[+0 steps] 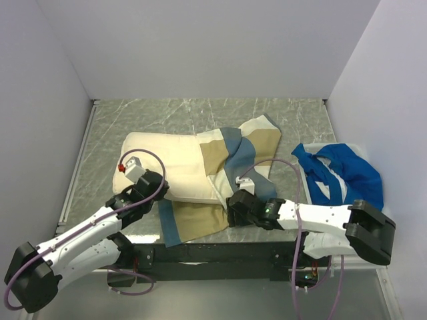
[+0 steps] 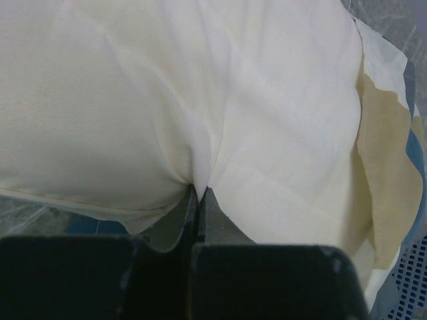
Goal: Put the pillow into the pillowcase
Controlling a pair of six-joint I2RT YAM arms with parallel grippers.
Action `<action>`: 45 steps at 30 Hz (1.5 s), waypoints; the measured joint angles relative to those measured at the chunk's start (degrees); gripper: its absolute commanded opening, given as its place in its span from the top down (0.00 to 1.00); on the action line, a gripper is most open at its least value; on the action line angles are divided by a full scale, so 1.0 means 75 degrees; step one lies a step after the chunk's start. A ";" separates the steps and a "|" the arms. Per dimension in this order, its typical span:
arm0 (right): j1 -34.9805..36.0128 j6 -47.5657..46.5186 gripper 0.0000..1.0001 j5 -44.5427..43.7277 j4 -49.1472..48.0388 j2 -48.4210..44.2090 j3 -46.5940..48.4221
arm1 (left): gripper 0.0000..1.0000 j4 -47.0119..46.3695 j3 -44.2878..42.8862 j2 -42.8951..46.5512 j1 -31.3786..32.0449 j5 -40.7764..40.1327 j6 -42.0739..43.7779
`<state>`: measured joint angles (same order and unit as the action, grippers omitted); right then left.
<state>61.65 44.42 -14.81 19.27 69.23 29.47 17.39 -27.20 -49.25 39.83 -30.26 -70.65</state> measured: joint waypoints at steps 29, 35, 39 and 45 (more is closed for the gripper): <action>0.1594 -0.0434 1.00 0.1282 -0.0711 0.2617 0.2757 | 0.99 -0.0303 -0.0347 -0.1090 0.0976 -0.0758 -0.0458; 0.0379 -0.0860 1.00 0.1990 -0.0178 0.2637 0.3112 | 0.99 -0.0446 0.0463 -0.0481 0.1545 -0.1154 -0.1486; -0.0052 -0.1416 1.00 0.2101 0.1247 0.3299 0.5158 | 0.99 -0.0079 0.0787 0.0705 0.1702 -0.1492 -0.1950; 0.0050 -0.2017 1.00 0.1973 0.2241 0.4389 0.8154 | 0.99 0.0615 0.0545 0.1288 0.1699 -0.2314 -0.1926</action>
<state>62.02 29.30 -0.01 36.07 102.15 90.63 22.00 -23.11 -39.59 52.58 -47.62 -85.10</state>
